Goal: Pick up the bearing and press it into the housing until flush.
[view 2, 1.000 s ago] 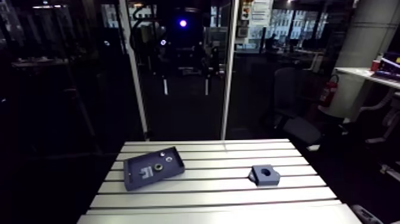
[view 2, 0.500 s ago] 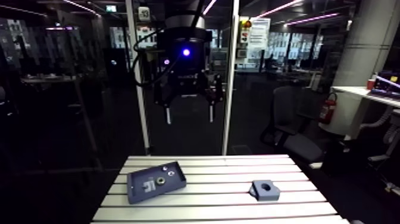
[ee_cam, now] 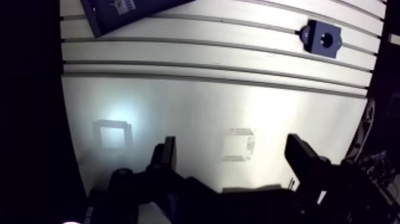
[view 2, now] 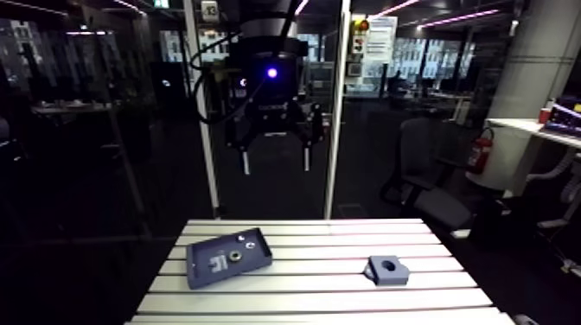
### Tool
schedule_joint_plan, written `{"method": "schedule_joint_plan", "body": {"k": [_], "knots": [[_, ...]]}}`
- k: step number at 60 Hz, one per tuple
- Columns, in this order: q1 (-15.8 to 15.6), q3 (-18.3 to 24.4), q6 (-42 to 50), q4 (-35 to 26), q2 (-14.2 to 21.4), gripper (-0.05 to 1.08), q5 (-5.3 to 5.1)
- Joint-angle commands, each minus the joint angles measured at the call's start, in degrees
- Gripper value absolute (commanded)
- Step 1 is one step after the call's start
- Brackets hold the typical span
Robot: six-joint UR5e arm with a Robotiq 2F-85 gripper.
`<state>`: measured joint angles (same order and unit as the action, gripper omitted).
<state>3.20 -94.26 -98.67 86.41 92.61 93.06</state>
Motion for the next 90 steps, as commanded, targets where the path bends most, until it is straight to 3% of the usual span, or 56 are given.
{"method": "schedule_joint_plan", "body": {"k": [1, 17, 34, 60, 77, 90], "knots": [[-1.25, 0.0, -1.65, 4.31, -2.59, 0.01, -0.56], [-1.96, -0.52, -2.63, 8.8, -5.8, 0.01, -0.72], [-2.92, -0.53, -2.72, 15.08, -13.16, 0.01, -0.99], [-7.4, -0.63, -4.3, 26.62, -21.02, 0.01, -1.06], [-9.07, -0.26, -2.19, 28.6, -26.22, 0.01, -1.09], [-9.61, -0.53, -1.22, 29.3, -27.15, 0.01, -1.17]]}}
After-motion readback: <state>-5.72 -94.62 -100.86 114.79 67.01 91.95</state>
